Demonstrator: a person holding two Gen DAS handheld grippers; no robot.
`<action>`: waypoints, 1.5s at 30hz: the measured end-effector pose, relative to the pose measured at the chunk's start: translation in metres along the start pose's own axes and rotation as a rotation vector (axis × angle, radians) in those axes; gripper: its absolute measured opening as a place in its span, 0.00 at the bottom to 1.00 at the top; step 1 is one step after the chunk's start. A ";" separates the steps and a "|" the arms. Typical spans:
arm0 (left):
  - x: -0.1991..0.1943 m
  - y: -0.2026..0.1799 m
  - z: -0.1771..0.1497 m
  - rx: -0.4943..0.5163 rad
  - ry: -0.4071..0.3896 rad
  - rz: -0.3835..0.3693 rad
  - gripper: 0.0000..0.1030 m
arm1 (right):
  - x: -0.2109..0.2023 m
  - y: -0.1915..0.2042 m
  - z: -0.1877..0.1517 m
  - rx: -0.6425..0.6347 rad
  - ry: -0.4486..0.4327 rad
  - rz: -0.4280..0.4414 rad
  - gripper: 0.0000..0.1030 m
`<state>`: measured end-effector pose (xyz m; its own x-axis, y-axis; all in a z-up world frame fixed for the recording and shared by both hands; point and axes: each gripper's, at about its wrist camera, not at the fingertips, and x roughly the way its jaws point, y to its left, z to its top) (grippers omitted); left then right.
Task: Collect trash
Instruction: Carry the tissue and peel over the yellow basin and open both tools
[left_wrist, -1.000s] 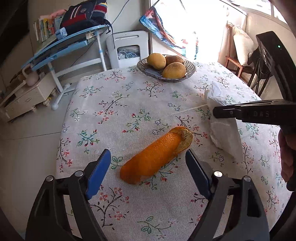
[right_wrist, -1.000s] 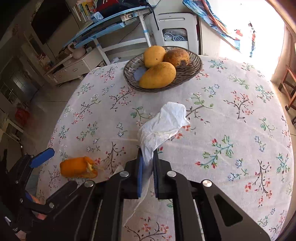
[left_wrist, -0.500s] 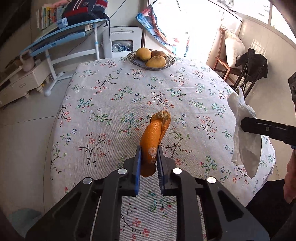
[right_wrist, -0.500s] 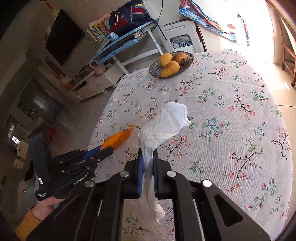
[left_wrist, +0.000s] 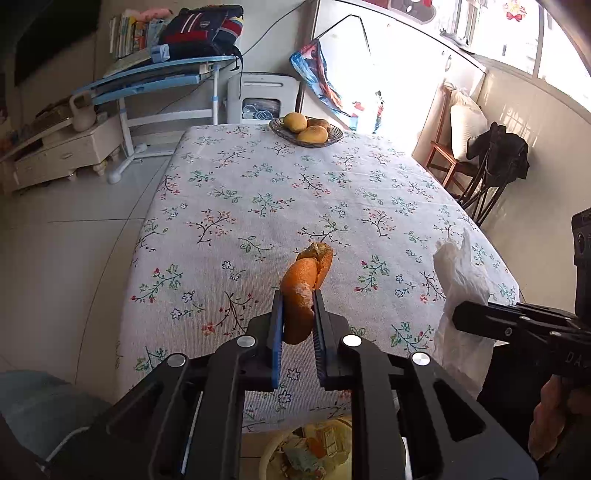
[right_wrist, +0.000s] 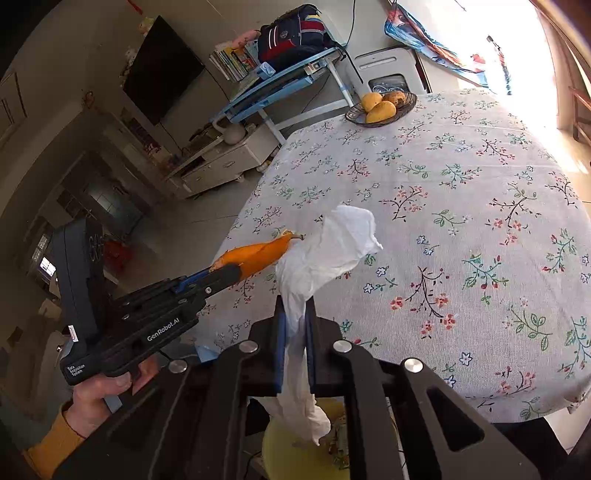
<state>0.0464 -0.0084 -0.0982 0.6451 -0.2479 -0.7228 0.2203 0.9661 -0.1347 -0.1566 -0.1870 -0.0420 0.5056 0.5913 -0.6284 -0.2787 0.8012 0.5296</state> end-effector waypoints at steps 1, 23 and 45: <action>-0.005 0.001 -0.003 -0.008 -0.008 -0.004 0.13 | -0.002 0.003 -0.004 -0.007 -0.002 0.002 0.10; -0.074 -0.011 -0.063 -0.028 -0.091 -0.009 0.14 | 0.076 0.045 -0.109 -0.285 0.391 -0.140 0.13; -0.070 -0.073 -0.142 0.206 0.122 -0.053 0.14 | -0.035 -0.006 -0.086 0.040 -0.109 -0.265 0.72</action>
<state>-0.1187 -0.0511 -0.1338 0.5386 -0.2749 -0.7965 0.4039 0.9138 -0.0423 -0.2429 -0.2044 -0.0722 0.6418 0.3464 -0.6841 -0.0938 0.9209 0.3784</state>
